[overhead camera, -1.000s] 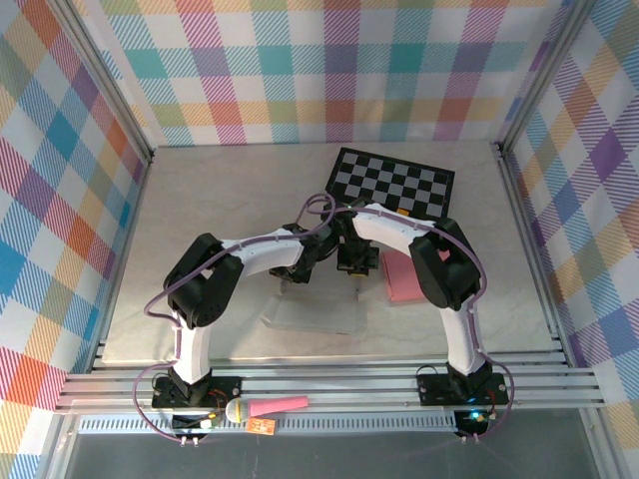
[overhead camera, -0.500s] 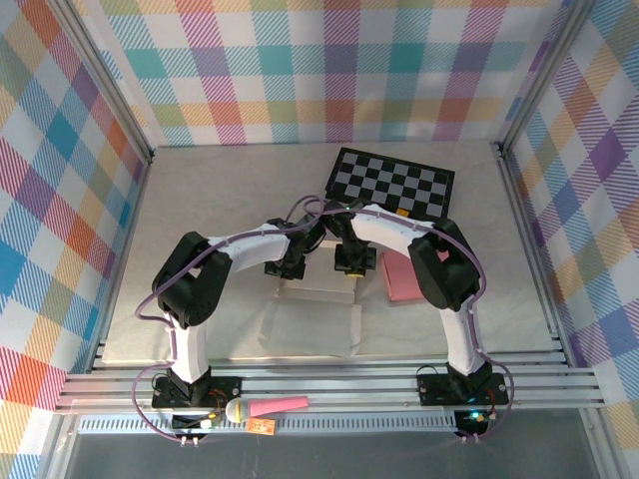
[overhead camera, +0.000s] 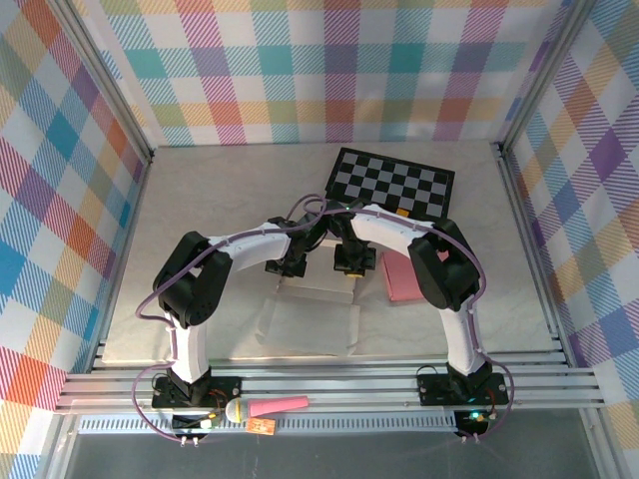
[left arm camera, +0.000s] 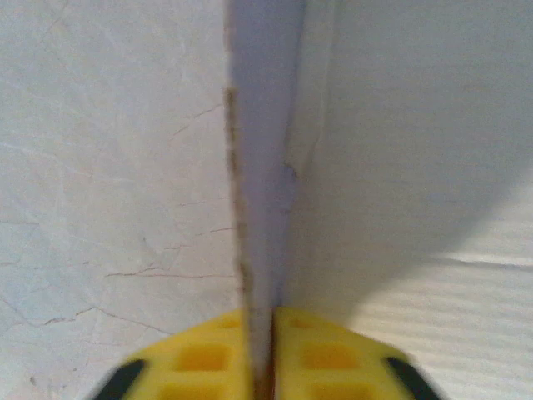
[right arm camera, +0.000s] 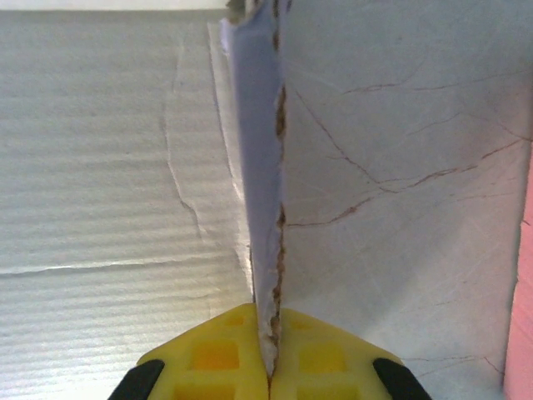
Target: Fold the paper box
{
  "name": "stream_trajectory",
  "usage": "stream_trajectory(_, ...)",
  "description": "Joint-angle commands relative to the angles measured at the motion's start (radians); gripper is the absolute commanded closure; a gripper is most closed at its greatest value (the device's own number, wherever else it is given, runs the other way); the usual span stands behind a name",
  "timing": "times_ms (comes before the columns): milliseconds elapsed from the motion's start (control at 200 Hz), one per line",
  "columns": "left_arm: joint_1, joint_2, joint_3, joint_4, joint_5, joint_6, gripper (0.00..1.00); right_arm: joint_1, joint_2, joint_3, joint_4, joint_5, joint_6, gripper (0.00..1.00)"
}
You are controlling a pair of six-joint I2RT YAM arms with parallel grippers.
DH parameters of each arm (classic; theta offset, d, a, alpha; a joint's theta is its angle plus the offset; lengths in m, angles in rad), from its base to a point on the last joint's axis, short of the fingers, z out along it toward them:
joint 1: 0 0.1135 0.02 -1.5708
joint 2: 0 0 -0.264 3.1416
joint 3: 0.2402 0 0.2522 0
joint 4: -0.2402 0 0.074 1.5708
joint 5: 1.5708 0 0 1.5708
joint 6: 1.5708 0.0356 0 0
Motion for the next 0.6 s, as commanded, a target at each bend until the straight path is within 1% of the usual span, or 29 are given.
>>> stream_trajectory(0, 0.018, -0.011, 0.019, -0.055, -0.031, 0.014, 0.71, -0.006, 0.038, 0.010, -0.030, 0.005, 0.006, 1.00)
stream_trajectory(50, 0.026, -0.019, 0.025, -0.055, -0.019, 0.014, 0.67, -0.007, 0.038, 0.008, -0.028, 0.001, 0.005, 1.00)
stream_trajectory(155, 0.039, -0.023, 0.050, -0.059, 0.006, 0.026, 0.63, -0.008, 0.040, 0.006, -0.026, -0.002, 0.007, 1.00)
stream_trajectory(345, 0.051, 0.002, 0.061, -0.054, 0.077, 0.035, 0.64, -0.008, 0.046, 0.019, -0.031, -0.005, 0.006, 1.00)
stream_trajectory(475, 0.056, 0.005, 0.060, -0.062, 0.077, 0.027, 0.68, -0.009, 0.048, 0.019, -0.032, -0.005, 0.007, 1.00)
stream_trajectory(520, 0.057, -0.010, 0.060, -0.068, 0.068, 0.021, 0.66, -0.010, 0.048, 0.019, -0.032, -0.009, 0.009, 1.00)
stream_trajectory(595, 0.063, -0.051, 0.068, -0.104, 0.063, -0.016, 0.59, -0.011, 0.047, 0.019, -0.033, -0.014, 0.011, 1.00)
